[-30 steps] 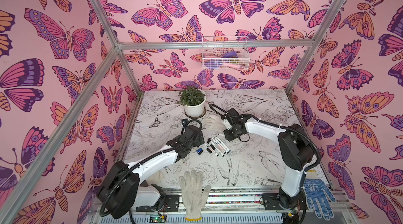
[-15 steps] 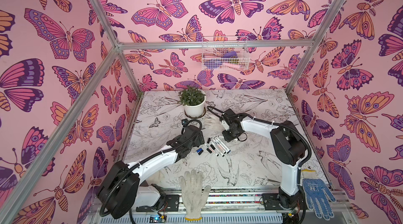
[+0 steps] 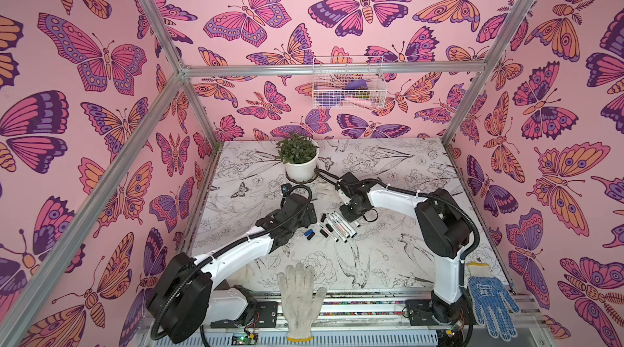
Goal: Insert pens into pen caps
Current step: Pick up a pen at the center of the table, then pass a pen.
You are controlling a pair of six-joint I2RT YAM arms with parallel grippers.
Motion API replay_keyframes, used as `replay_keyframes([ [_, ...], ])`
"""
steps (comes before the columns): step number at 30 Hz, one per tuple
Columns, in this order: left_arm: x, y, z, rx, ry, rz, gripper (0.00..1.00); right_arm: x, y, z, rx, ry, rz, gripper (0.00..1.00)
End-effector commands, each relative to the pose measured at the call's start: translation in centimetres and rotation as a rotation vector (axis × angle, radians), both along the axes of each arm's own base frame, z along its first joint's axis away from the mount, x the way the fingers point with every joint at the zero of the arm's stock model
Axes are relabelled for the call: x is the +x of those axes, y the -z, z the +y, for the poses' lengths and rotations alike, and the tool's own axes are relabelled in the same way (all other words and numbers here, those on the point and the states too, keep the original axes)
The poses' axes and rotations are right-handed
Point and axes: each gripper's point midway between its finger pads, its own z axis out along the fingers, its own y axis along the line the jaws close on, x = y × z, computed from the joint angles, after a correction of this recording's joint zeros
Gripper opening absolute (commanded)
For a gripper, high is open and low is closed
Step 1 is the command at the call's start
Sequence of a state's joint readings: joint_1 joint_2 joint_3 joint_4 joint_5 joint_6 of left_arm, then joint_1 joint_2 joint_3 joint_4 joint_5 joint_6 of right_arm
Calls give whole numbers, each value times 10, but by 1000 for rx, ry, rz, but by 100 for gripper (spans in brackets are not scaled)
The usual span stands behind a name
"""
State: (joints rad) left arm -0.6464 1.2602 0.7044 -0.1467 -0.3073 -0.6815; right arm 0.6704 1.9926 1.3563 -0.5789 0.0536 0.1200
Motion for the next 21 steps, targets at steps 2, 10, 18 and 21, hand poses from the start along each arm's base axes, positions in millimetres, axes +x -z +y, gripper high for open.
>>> replay_keyframes([
  [2,-4,-9,-4,-23,66,-46,100,1,-24,10,74,6,-19,10],
  [10,-19,-42,-45,-112,369,-150,100,22,-106,17,298,93,-144,7],
  [18,-39,-89,-80,-298,632,-232,100,37,-195,49,959,198,-185,7],
  [21,-39,-100,-89,-331,681,-245,100,30,-219,63,1089,148,-153,8],
])
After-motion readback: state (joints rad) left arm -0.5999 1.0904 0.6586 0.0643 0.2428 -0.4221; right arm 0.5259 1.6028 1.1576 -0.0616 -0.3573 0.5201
